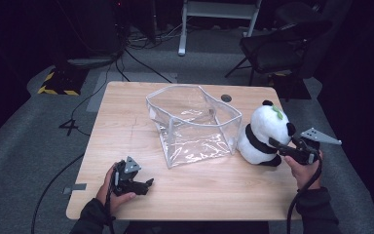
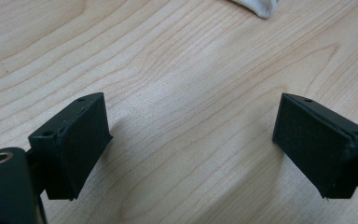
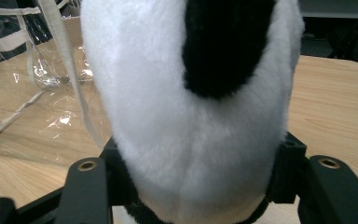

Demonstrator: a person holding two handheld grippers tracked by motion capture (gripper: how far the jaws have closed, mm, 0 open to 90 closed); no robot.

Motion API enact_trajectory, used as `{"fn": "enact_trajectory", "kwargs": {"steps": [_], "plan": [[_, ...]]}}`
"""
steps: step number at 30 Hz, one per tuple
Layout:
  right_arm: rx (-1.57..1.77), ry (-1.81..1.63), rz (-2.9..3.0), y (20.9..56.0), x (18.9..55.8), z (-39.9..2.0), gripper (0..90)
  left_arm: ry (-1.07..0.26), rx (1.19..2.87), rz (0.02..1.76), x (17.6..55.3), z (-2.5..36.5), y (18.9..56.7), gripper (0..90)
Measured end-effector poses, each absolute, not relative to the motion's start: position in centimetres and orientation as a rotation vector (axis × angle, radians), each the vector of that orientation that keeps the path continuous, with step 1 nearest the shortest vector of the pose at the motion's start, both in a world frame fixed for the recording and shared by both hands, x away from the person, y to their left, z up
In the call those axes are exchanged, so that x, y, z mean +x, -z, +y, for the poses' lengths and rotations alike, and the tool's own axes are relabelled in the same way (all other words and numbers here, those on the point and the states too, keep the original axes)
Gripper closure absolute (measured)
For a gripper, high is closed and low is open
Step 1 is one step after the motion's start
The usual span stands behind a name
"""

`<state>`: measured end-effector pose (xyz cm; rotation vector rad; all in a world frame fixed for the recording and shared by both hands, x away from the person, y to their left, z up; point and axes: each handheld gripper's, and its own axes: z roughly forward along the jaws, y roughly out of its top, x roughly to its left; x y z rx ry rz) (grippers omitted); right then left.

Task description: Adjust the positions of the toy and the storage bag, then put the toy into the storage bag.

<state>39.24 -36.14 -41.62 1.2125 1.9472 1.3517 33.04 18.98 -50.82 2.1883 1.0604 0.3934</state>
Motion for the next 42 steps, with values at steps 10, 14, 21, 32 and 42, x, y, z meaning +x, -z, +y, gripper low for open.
{"fn": "enact_trajectory", "kwargs": {"steps": [10, 14, 21, 32, 42], "plan": [[1.184, -1.352, 1.955, 41.6, 39.2, -36.2, 41.9, -0.394, 2.188, 1.061, 33.0, 19.0, 50.8, 10.9], [1.177, -1.357, 1.951, 41.5, 39.1, -36.3, 42.5, -0.394, 2.188, 1.061, 33.0, 19.0, 50.8, 10.9], [1.168, -1.355, 1.939, 41.3, 38.8, -36.4, 44.5, -0.393, 2.189, 1.060, 33.0, 19.0, 50.8, 10.9], [1.148, -1.365, 1.924, 40.8, 38.2, -36.6, 46.9, -0.394, 2.188, 1.066, 33.0, 19.0, 50.8, 10.6], [1.112, -1.387, 1.888, 39.3, 37.6, -36.4, 47.6, -0.395, 2.187, 1.065, 33.0, 19.0, 50.8, 10.5]]}}
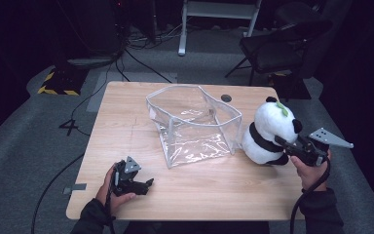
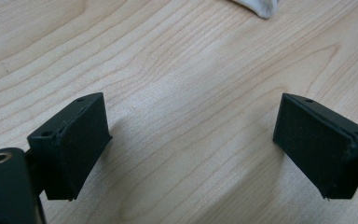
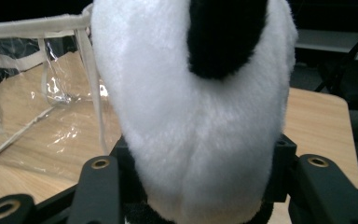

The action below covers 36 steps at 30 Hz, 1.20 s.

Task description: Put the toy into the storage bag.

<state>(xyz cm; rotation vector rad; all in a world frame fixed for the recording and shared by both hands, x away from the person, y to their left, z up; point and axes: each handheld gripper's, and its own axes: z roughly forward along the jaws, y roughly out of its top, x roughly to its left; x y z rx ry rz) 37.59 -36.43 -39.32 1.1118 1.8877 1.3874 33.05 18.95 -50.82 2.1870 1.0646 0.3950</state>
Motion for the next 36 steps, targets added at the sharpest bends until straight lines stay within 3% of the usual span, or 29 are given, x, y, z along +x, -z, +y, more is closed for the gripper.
{"fn": "enact_trajectory", "kwargs": {"steps": [36], "plan": [[0.951, -1.408, 1.699, 28.4, 38.5, -36.2, 47.4, -0.395, 2.187, 1.066, 33.0, 19.0, 50.8, 10.5]]}}
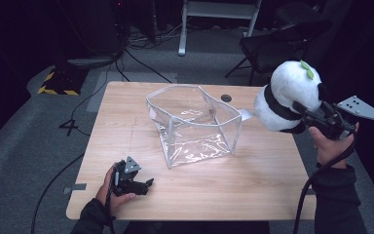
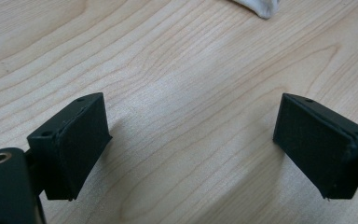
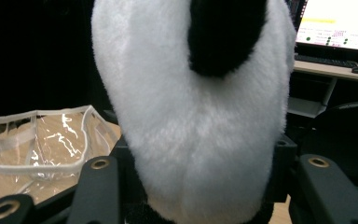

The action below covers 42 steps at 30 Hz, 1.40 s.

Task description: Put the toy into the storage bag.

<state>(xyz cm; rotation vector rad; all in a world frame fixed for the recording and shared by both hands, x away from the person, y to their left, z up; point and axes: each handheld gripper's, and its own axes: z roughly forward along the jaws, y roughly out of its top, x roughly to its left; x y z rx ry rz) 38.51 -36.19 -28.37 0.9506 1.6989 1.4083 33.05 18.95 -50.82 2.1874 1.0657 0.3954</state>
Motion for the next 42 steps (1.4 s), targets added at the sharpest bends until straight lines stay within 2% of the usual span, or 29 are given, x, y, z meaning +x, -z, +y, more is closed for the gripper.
{"fn": "enact_trajectory", "kwargs": {"steps": [29, 42], "plan": [[0.837, -1.462, 1.639, 22.7, 38.6, -33.4, 47.4, -0.396, 2.187, 1.066, 33.0, 19.0, 50.8, 10.5], [0.778, -1.489, 1.681, 22.1, 39.1, -30.4, 47.3, -0.396, 2.187, 1.066, 33.0, 19.0, 50.8, 10.5]]}}
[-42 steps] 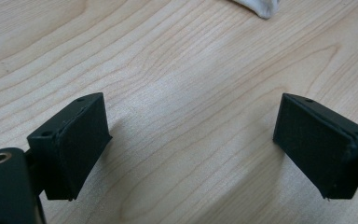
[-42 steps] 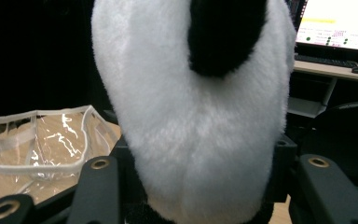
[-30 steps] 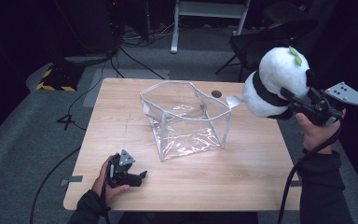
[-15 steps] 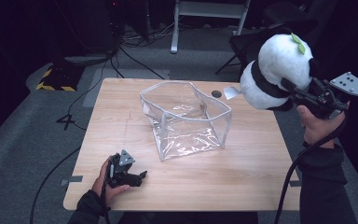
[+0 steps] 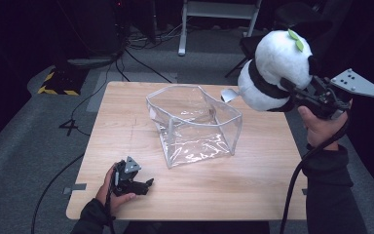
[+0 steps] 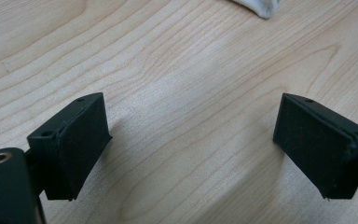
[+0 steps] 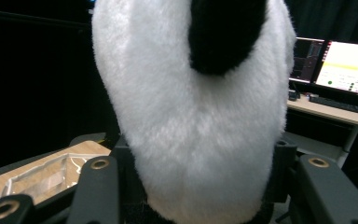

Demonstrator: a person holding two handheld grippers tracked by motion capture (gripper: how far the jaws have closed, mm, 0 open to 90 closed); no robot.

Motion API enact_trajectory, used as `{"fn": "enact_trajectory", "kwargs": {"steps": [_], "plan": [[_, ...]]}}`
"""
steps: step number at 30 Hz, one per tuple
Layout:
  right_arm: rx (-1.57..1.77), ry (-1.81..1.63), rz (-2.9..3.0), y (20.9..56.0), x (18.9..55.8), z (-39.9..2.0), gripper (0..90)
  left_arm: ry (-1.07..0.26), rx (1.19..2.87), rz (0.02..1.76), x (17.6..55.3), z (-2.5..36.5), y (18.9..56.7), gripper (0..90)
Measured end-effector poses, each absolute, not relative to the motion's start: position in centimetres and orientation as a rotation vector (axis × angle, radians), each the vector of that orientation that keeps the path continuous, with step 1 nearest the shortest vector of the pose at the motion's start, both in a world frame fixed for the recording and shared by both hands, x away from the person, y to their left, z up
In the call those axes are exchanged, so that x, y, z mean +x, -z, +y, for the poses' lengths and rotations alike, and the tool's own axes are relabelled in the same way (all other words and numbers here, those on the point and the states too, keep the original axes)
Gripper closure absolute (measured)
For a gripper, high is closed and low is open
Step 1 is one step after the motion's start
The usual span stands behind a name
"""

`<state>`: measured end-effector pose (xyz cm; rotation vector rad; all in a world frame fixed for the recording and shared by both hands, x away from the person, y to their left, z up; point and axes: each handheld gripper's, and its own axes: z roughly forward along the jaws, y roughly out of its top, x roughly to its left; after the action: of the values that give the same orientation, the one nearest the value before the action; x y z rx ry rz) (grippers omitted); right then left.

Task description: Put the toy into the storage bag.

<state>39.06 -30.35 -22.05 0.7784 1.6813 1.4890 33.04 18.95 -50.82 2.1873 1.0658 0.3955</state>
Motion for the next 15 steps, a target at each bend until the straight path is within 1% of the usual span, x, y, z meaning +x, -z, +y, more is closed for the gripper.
{"fn": "enact_trajectory", "kwargs": {"steps": [15], "plan": [[0.700, -1.529, 1.722, 21.3, 39.2, -26.0, 47.3, -0.394, 2.188, 1.065, 33.0, 19.0, 50.8, 10.5]]}}
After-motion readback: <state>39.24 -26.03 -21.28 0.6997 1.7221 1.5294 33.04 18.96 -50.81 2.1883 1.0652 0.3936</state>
